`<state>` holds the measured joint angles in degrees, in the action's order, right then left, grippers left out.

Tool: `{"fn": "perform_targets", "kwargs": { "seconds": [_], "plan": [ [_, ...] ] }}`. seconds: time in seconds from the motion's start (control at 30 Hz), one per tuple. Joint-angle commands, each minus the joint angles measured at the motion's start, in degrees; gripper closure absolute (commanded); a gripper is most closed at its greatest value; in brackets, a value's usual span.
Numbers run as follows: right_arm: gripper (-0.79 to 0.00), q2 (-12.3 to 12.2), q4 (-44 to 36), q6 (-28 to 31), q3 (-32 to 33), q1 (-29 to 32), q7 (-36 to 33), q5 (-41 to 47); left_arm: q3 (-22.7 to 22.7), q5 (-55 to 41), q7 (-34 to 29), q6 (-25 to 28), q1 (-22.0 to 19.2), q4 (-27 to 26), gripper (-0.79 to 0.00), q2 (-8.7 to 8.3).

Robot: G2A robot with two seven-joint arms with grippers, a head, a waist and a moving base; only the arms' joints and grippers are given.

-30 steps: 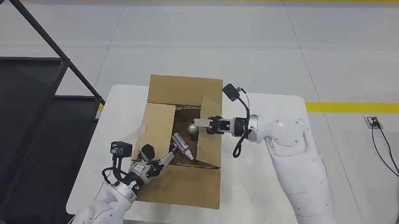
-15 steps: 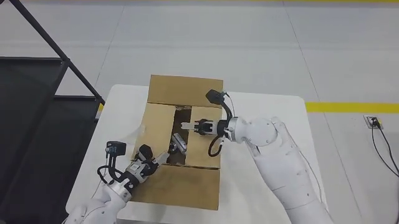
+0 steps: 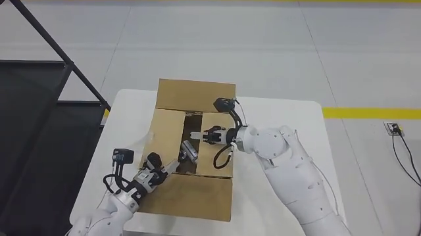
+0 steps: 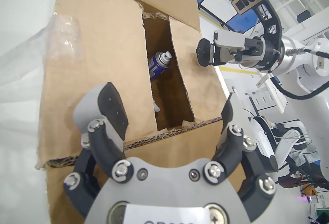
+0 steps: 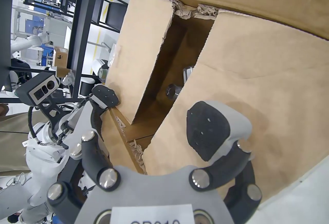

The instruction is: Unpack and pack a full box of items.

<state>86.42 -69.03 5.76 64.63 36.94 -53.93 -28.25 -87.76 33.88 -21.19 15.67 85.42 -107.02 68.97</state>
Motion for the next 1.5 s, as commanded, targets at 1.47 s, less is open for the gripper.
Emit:
{"fn": "perform_targets", "kwargs": {
  "seconds": [1.47],
  "plan": [
    [-0.785, -1.3, 16.9, -2.2, 6.7, -8.9, 23.0, 4.3, -16.0, -39.9, -37.5, 22.3, 7.5, 2.6, -0.785, -6.62]
  ]
}}
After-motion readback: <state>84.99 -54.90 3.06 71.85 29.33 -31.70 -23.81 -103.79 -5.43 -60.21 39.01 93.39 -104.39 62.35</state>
